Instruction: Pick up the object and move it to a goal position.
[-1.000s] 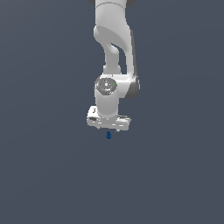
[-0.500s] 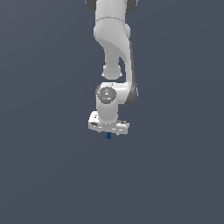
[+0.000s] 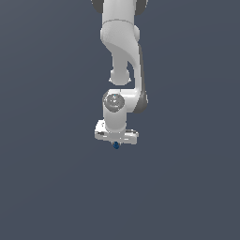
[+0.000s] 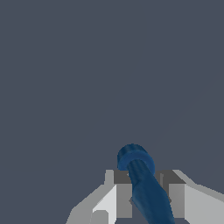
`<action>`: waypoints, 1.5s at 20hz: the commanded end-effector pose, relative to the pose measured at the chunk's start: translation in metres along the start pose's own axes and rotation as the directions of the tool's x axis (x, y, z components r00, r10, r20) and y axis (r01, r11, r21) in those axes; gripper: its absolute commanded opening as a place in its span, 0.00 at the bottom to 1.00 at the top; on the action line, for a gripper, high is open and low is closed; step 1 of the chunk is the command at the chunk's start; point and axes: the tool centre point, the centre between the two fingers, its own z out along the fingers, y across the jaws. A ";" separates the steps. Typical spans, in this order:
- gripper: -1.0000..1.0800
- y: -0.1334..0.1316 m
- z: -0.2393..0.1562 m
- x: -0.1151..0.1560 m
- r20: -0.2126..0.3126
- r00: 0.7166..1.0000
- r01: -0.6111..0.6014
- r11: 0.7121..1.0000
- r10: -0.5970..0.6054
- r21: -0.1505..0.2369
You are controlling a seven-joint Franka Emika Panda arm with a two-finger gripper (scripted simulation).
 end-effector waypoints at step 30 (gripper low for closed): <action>0.00 -0.161 -0.177 0.025 -0.001 1.000 -0.001 1.000 0.001 -0.001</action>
